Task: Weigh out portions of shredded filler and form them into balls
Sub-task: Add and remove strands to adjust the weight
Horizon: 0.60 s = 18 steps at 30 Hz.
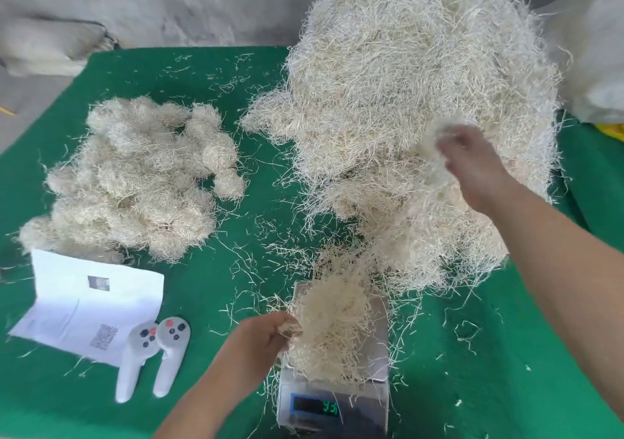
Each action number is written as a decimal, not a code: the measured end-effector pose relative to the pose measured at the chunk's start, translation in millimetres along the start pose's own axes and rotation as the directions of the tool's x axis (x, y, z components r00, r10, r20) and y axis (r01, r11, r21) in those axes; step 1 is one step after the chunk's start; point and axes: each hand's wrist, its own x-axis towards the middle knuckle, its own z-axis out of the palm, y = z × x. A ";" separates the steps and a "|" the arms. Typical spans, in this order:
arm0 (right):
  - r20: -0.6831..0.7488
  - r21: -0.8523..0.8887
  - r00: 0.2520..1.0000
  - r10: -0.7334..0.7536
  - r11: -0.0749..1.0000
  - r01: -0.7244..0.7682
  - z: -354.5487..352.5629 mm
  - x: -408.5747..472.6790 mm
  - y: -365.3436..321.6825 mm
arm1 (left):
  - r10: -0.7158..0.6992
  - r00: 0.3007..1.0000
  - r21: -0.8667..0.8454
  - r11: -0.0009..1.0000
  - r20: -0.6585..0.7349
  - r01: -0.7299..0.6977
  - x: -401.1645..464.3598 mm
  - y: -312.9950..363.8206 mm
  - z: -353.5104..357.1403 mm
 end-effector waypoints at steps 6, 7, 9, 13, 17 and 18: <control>0.325 -0.721 0.945 -0.028 0.640 0.267 -2.0 2.8 -3.7 | 0.133 0.980 -0.193 0.968 -0.146 -0.160 9.8 26.0 1.0; 0.298 -0.750 0.953 -0.048 0.606 0.265 -5.9 3.0 -7.4 | 0.144 0.976 -0.221 0.959 -0.162 -0.178 12.1 28.1 1.1; 0.205 -0.806 0.972 -0.114 0.544 0.234 -17.7 2.4 -17.6 | 0.154 0.969 -0.198 0.961 -0.190 -0.192 14.4 29.9 0.5; -0.084 -0.761 0.914 -0.396 0.618 0.198 -26.3 -22.0 -36.1 | 0.068 0.927 -0.372 0.903 -0.369 -0.214 15.0 41.7 -5.2; 0.366 -0.729 0.903 -0.224 0.534 0.428 30.6 -83.6 -4.5 | -0.059 0.908 -0.777 0.542 -0.415 -0.320 11.4 67.2 -18.1; 0.479 -0.725 0.868 -0.133 0.498 0.476 46.4 -95.4 10.8 | -0.063 0.925 -0.859 0.400 -0.375 -0.321 11.4 73.4 -21.8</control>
